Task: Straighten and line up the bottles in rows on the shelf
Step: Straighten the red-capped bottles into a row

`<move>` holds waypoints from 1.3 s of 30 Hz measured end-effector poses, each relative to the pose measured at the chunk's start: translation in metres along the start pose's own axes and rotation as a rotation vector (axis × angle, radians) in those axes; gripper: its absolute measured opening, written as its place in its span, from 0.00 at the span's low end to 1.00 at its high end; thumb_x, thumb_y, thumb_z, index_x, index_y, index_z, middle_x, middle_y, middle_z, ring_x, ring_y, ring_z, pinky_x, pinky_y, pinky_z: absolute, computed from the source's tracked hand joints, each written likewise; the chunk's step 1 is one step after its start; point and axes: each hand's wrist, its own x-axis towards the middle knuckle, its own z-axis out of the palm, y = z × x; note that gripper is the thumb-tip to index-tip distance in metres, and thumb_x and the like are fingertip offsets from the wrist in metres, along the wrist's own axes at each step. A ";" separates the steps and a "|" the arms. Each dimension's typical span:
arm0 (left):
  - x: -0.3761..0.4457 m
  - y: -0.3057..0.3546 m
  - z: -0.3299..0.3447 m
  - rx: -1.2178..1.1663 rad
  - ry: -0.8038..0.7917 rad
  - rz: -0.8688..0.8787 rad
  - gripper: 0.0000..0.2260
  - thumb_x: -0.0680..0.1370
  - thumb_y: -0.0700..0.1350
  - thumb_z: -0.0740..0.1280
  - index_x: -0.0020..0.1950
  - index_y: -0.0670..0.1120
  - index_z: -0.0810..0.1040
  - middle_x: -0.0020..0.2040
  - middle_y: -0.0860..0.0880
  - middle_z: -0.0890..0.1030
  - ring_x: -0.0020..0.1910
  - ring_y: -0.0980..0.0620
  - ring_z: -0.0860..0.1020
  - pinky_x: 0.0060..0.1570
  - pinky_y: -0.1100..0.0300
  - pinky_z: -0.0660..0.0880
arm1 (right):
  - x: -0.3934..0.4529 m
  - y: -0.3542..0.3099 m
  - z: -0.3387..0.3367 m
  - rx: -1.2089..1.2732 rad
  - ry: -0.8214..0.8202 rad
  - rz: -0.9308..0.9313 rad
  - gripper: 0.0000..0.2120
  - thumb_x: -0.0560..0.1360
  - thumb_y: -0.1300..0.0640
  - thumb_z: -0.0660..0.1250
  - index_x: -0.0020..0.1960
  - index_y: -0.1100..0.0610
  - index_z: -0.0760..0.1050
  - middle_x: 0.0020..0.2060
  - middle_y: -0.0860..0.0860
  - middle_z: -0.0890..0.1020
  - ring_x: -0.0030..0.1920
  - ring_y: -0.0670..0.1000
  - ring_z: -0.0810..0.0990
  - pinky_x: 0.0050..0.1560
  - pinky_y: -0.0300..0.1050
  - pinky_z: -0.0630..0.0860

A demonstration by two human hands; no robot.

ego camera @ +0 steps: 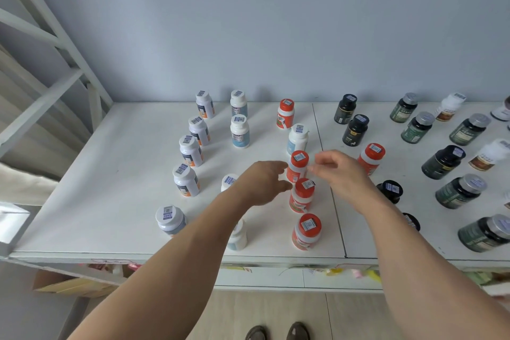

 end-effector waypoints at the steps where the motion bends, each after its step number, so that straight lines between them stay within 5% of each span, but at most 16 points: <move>1: 0.003 0.001 -0.001 -0.002 0.003 -0.009 0.24 0.79 0.50 0.67 0.74 0.48 0.67 0.69 0.49 0.75 0.65 0.48 0.75 0.65 0.55 0.72 | 0.006 -0.002 -0.001 -0.020 0.007 -0.005 0.23 0.76 0.47 0.71 0.69 0.51 0.73 0.65 0.47 0.78 0.63 0.48 0.75 0.63 0.47 0.72; 10: 0.036 0.006 -0.010 0.086 0.007 -0.097 0.27 0.79 0.51 0.67 0.76 0.49 0.64 0.73 0.49 0.71 0.69 0.47 0.71 0.68 0.53 0.69 | 0.051 -0.001 0.010 -0.198 -0.249 -0.020 0.30 0.74 0.47 0.72 0.73 0.47 0.67 0.68 0.49 0.75 0.69 0.53 0.73 0.67 0.54 0.69; 17: 0.053 0.008 -0.010 -0.072 -0.055 -0.123 0.28 0.77 0.50 0.70 0.75 0.49 0.66 0.70 0.50 0.74 0.66 0.49 0.74 0.67 0.53 0.71 | 0.063 0.000 -0.005 -0.085 -0.215 -0.088 0.24 0.74 0.44 0.72 0.67 0.47 0.72 0.58 0.44 0.79 0.58 0.45 0.76 0.56 0.42 0.70; 21: 0.059 0.006 -0.011 -0.213 -0.082 -0.100 0.20 0.75 0.49 0.72 0.66 0.50 0.76 0.62 0.51 0.80 0.59 0.50 0.78 0.64 0.52 0.73 | 0.068 -0.010 -0.016 -0.010 -0.155 -0.125 0.20 0.73 0.46 0.73 0.63 0.49 0.77 0.55 0.44 0.82 0.55 0.46 0.80 0.50 0.39 0.73; 28: 0.061 -0.007 -0.019 -0.537 -0.099 -0.072 0.16 0.72 0.49 0.76 0.59 0.52 0.82 0.53 0.55 0.85 0.56 0.52 0.81 0.65 0.53 0.73 | 0.077 -0.023 -0.014 -0.004 -0.121 -0.113 0.24 0.71 0.41 0.72 0.64 0.50 0.77 0.56 0.48 0.82 0.56 0.49 0.81 0.60 0.53 0.79; 39: 0.065 -0.017 -0.026 -0.656 -0.217 -0.076 0.17 0.74 0.47 0.74 0.63 0.50 0.80 0.58 0.51 0.83 0.59 0.50 0.79 0.63 0.57 0.74 | 0.079 -0.027 -0.008 -0.029 -0.109 -0.074 0.29 0.70 0.38 0.71 0.66 0.51 0.76 0.58 0.49 0.82 0.56 0.51 0.81 0.58 0.55 0.80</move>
